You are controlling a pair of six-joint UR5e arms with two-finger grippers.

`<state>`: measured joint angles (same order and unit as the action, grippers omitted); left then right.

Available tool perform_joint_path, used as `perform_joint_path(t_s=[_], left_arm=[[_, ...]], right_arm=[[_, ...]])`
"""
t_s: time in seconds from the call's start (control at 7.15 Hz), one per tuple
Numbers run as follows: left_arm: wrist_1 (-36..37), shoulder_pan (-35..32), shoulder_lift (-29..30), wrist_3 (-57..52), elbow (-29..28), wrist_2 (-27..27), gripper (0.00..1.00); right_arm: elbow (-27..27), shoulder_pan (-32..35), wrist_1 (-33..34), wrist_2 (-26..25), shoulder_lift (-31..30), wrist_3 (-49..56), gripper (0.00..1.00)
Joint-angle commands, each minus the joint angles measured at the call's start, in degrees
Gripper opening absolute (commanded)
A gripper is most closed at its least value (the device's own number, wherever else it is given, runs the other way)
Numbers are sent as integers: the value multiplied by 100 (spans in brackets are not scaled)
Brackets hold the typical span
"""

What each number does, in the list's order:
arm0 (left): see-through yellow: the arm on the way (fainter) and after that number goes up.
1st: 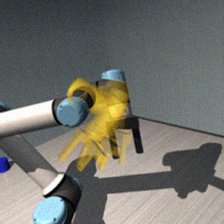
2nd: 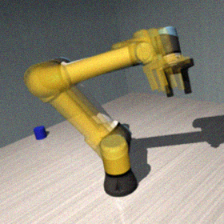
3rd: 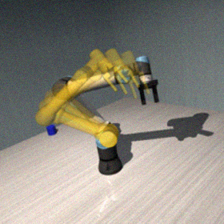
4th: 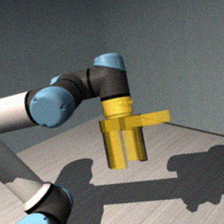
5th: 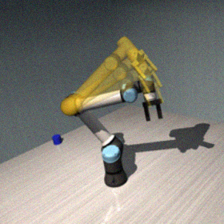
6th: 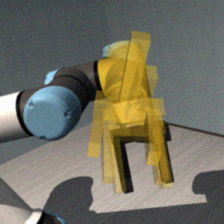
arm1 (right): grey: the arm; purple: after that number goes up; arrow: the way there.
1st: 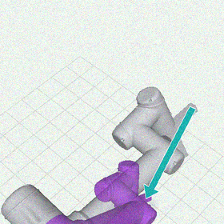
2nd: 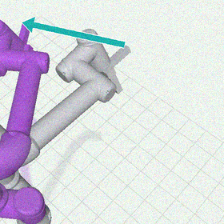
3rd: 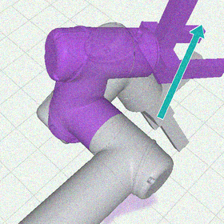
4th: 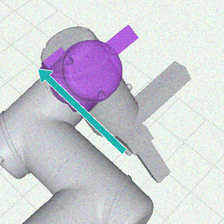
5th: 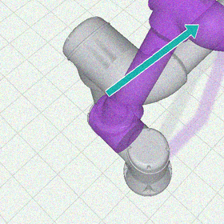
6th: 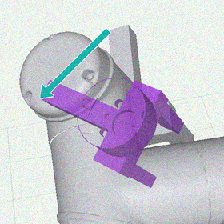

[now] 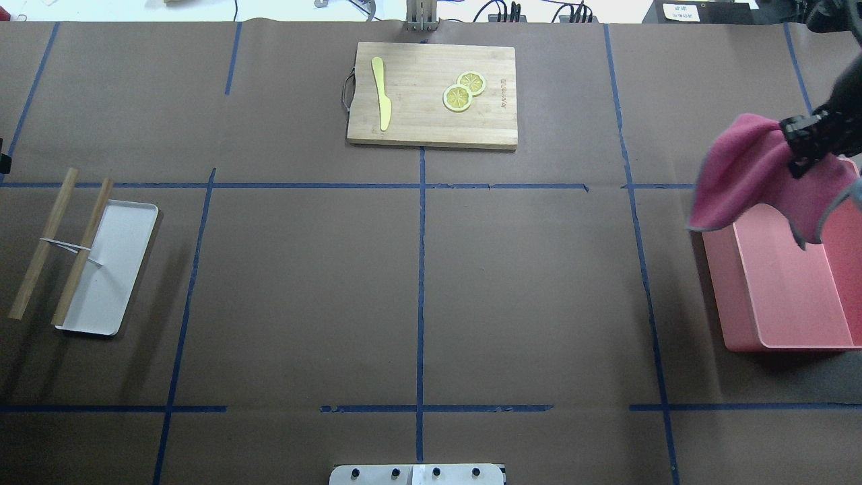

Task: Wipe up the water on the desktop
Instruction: 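Lift the cloth and drop it into the pink bin with the right gripper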

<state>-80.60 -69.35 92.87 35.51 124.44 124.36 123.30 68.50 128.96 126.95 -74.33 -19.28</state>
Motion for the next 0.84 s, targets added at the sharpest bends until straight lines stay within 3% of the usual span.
perform_joint_path(t_s=[0.0,0.14,0.56,0.7], left_arm=[[0,0,3,0,1,9,100],[0,0,3,0,1,9,100],[-9,0,3,0,-7,9,100],[-9,0,3,0,-16,0,100]], right_arm=[[-382,810,24,13,-853,1823,2],[-760,1014,-151,14,-864,2161,2],[-869,1016,-425,136,-873,2147,6],[-817,1016,-581,154,-820,2287,87]])
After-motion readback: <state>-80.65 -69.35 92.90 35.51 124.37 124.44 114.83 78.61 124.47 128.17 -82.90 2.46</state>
